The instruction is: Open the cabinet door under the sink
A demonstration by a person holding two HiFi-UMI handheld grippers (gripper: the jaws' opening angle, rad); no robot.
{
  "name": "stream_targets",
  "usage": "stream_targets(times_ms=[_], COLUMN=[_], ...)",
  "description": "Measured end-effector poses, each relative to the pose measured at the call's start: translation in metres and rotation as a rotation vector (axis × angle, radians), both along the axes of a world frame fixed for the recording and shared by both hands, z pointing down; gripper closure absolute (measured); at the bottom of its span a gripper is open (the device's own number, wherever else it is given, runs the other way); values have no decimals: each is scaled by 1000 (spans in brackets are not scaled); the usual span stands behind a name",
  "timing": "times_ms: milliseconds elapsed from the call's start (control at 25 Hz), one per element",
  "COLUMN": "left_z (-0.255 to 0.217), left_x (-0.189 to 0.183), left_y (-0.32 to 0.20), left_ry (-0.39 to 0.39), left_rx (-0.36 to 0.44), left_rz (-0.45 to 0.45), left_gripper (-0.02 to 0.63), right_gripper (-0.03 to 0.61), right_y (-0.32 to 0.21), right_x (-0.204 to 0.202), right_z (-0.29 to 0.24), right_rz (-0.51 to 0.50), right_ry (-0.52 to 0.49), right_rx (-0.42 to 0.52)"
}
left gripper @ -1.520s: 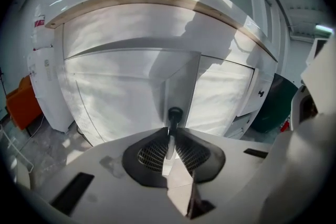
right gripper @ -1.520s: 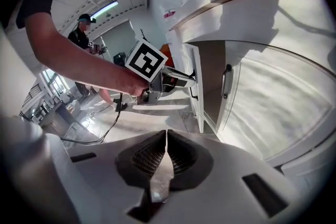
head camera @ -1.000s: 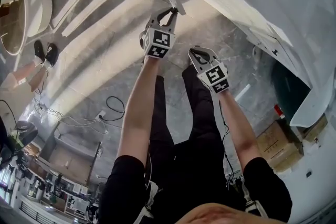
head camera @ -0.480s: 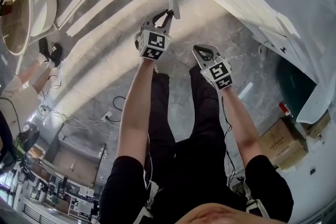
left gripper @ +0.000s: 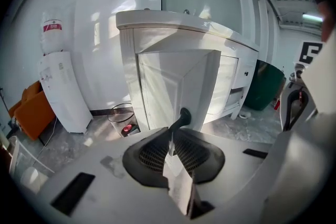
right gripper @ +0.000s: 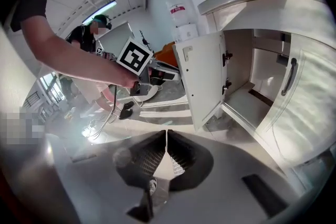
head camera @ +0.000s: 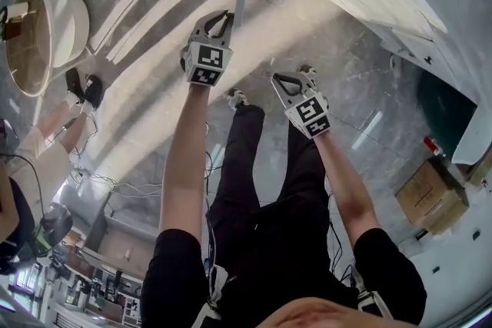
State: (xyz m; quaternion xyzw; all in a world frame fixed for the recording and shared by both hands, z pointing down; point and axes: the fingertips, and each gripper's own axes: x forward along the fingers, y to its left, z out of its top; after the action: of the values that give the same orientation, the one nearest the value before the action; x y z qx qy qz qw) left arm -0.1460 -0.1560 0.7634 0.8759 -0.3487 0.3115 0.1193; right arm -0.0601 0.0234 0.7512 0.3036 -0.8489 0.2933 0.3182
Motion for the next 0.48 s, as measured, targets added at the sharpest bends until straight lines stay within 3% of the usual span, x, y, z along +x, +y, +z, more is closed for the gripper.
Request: stream_targets(times_ms=[480], left_z=[2], left_x=[-50], left_y=[-22], left_ry=[23], left_rx=[-5], left_rz=[-5], left_gripper=[578], right_gripper=[512], right_y=[-21], right_x=[-26], right_z=[7], right_rz=[79], right_ry=[-6], right_rx=[16])
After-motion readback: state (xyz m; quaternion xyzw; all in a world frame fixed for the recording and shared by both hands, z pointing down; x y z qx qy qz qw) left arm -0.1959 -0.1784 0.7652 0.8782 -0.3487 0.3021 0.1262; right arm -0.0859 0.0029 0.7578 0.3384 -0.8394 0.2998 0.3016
